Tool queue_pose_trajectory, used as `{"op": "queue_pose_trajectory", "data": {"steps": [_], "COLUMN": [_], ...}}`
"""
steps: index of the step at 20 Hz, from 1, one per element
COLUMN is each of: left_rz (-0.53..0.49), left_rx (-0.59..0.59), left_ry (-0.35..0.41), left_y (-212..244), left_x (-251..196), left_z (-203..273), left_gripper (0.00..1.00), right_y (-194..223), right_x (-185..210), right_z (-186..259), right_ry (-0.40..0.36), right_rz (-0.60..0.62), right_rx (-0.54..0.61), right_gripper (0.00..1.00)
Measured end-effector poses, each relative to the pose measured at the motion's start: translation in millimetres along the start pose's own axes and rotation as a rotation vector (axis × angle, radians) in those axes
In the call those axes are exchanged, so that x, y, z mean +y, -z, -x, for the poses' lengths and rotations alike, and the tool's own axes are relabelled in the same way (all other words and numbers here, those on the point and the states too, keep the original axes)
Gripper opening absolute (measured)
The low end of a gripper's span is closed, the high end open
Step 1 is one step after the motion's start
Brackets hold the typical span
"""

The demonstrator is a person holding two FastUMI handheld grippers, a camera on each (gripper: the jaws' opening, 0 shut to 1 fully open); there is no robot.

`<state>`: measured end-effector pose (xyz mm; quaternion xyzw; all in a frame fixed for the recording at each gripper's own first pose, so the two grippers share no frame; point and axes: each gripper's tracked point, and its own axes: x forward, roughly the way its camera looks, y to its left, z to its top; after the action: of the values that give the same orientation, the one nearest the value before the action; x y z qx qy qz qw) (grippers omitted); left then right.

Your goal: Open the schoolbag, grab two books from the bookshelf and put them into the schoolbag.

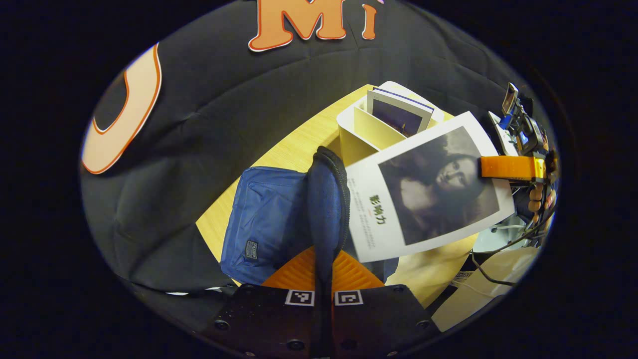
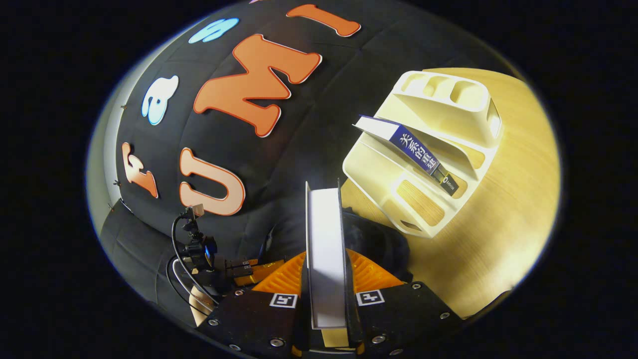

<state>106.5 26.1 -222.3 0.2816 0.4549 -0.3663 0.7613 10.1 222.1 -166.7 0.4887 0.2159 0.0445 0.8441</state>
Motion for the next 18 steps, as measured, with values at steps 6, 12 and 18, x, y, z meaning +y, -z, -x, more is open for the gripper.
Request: {"op": "queue_pose_trajectory", "data": {"steps": [6, 12, 18], "left_rz": [-0.026, -0.045, -0.052], "left_rx": [0.002, -0.005, -0.017], "left_ry": [0.005, 0.037, 0.073], "left_y": [-2, -8, -16], "left_x": [-1, -12, -24], "left_z": [7, 10, 5], "left_gripper": [0.01, 0.01, 0.01], "right_y": [72, 104, 118], "right_x": [-20, -32, -23], "right_z": [-49, -100, -145], "right_ry": [0.056, 0.144, 0.143], "right_rz": [-0.009, 0.029, 0.011], "right_rx": [0.101, 0.151, 0.166], "right_gripper": [0.28, 0.28, 0.28]}}
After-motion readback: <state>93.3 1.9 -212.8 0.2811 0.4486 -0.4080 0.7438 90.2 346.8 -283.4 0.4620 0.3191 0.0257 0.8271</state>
